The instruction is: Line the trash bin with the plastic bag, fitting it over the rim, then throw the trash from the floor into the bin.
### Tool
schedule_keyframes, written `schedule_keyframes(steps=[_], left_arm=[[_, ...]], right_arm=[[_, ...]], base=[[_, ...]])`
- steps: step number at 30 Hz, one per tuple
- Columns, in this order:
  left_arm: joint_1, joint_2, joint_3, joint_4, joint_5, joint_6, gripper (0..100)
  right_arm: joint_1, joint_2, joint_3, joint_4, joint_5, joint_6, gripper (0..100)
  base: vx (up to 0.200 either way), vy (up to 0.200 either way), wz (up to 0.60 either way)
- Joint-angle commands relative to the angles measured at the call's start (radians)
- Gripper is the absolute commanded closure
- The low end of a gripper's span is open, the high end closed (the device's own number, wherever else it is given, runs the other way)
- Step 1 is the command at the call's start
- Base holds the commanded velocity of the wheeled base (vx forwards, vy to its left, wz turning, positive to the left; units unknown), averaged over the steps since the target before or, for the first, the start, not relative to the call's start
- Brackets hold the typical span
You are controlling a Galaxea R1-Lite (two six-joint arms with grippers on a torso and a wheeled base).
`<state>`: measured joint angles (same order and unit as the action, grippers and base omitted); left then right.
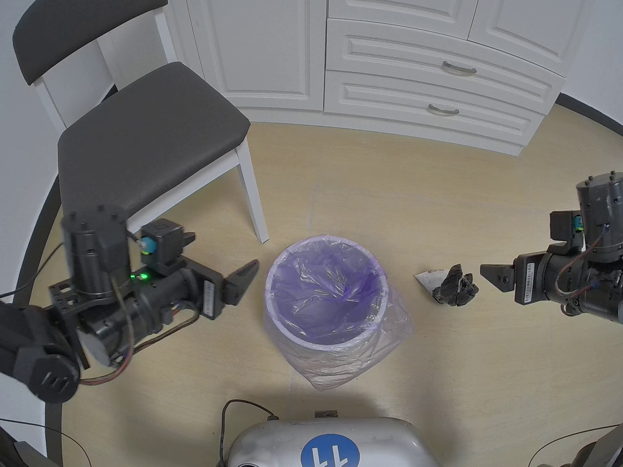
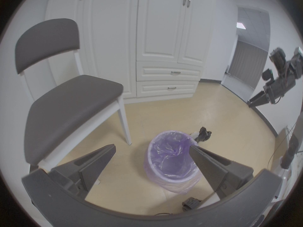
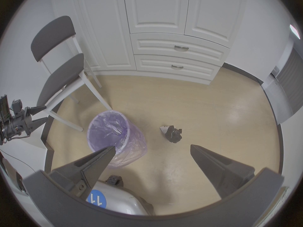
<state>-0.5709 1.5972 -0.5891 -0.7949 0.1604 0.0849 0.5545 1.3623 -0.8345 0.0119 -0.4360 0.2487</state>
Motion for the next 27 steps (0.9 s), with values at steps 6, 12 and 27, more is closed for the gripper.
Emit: schedule_keyframes(steps=[6,12,27], left_arm=[[0.174,-0.376,0.094,0.18,0.001,-0.073,0],[0.212,-0.496,0.054,0.342,-0.004,-0.077,0],[0.213,-0.487,0.084,0.356,-0.022,-0.123,0]], right_arm=[[-0.048,-0.296,0.132,0.008,0.01,-0.002,0],[-0.12,-0.37,0.173,0.023,0.028,-0.046,0],[-0.288,0.014,0.176,-0.221,0.071,-0.055,0]], base=[[0.0,0.0,0.0],[0.0,0.0,0.0],[0.0,0.0,0.0]])
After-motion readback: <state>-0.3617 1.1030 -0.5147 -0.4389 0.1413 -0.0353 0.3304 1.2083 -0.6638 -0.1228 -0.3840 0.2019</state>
